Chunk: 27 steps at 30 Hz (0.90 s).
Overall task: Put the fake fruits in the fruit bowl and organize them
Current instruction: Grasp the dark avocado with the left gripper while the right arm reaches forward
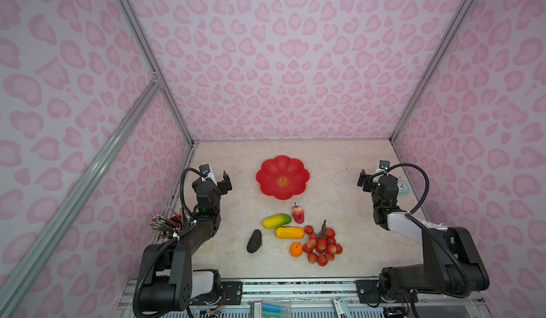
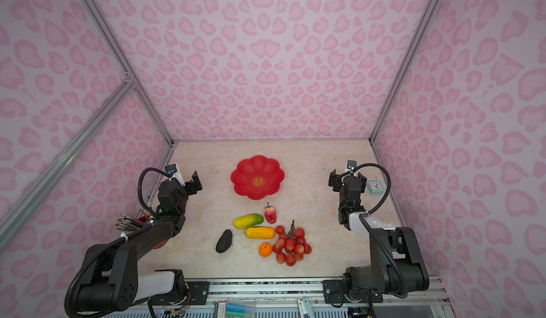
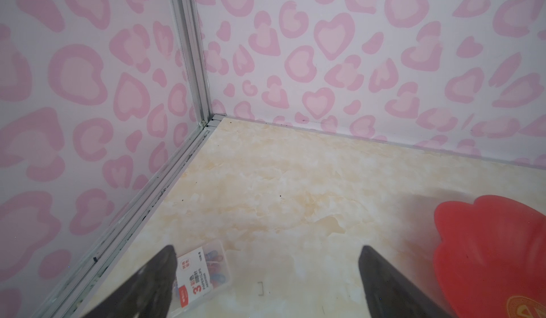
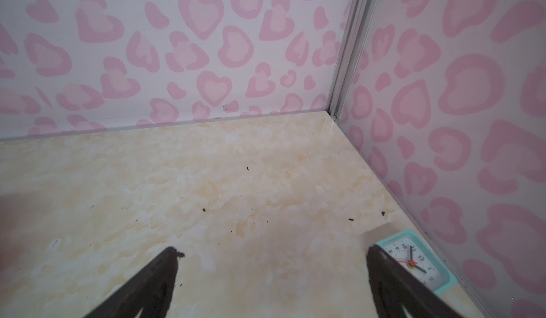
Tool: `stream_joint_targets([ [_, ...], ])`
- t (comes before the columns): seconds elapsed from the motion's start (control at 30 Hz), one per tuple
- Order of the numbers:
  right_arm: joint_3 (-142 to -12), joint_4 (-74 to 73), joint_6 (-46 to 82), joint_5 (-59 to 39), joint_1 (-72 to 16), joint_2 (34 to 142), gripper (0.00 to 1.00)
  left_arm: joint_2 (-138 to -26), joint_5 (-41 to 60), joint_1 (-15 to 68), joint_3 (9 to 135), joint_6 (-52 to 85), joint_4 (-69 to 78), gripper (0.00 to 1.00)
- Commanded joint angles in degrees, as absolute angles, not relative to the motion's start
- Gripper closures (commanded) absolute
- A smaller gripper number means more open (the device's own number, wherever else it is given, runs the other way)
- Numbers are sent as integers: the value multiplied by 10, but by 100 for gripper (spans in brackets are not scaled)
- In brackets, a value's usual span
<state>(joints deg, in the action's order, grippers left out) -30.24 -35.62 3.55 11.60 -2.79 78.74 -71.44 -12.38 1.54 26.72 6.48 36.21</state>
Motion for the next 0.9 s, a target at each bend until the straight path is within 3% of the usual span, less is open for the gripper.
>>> stream_joint_targets([
  [0.0, -321, -221, 152, 173, -30, 762, 1, -669, -110, 34, 289, 103, 254, 5],
  [0.17, -355, -125, 183, 92, -23, 717, 1, -606, -89, 87, 369, 177, 6, 8],
  [0.37, -388, -28, 193, 92, -39, 681, 2, -572, -36, 166, 418, 245, -244, 15],
  [0.63, -418, 2, 196, 75, -89, 714, 3, -544, -40, 307, 348, 351, -348, 16],
  [0.87, -426, -7, 207, 55, -101, 741, 4, -597, -54, 403, 315, 407, -335, 14],
])
